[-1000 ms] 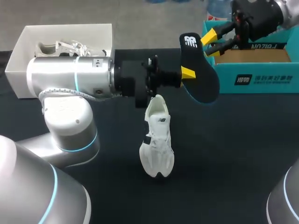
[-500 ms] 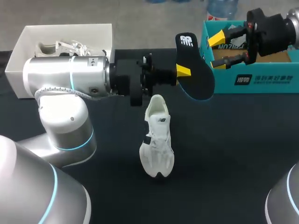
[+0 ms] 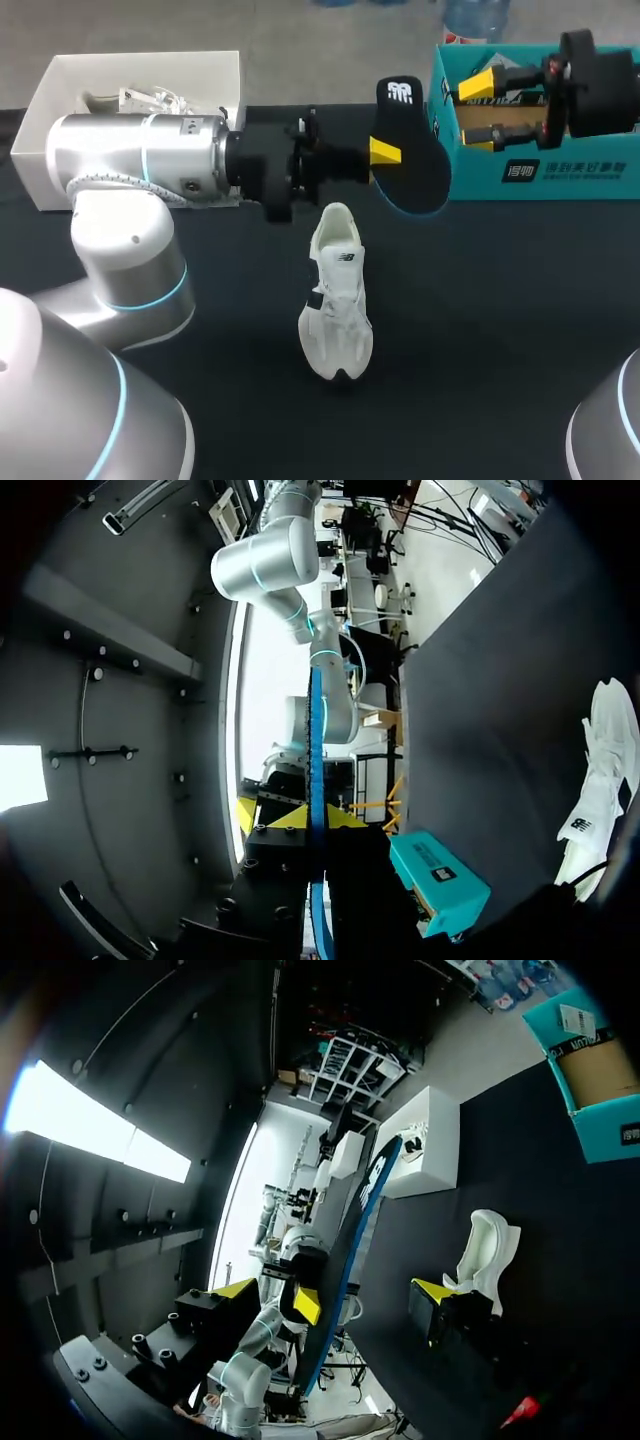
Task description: Take the shoe out of the shoebox, open the shoe tongue, remove and reinsert the insole, then place the shoe into the shoebox
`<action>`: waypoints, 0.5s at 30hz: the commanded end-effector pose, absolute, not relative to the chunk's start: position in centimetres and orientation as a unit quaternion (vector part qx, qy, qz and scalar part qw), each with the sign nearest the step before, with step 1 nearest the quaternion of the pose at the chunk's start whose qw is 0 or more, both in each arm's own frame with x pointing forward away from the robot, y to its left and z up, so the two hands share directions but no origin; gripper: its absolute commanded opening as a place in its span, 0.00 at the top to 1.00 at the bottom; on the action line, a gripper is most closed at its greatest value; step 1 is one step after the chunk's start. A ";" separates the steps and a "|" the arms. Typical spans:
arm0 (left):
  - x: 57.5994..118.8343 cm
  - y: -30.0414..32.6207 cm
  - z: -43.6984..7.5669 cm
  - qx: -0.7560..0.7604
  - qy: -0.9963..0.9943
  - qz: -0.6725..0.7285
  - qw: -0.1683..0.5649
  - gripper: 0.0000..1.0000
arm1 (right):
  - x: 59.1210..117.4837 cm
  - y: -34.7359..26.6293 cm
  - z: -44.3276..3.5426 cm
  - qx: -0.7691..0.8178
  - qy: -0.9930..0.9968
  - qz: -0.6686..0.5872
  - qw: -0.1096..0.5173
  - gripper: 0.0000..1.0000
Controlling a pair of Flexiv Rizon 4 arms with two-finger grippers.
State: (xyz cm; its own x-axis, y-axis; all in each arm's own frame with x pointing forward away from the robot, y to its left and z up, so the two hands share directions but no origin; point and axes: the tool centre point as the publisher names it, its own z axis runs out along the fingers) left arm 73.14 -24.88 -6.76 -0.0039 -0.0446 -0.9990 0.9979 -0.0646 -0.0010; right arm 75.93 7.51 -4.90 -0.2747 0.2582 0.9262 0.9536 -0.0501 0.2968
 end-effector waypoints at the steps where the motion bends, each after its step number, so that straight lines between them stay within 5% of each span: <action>1: 73.2 -24.0 -6.4 0.508 0.472 -0.530 0.488 1.00 | 75.6 7.6 -5.1 -0.509 -0.593 -0.534 0.322 0.00; 15: 73.1 -23.8 -5.8 0.520 0.467 -0.529 0.481 1.00 | 75.6 8.1 -5.3 -0.467 -0.607 -0.510 0.392 0.00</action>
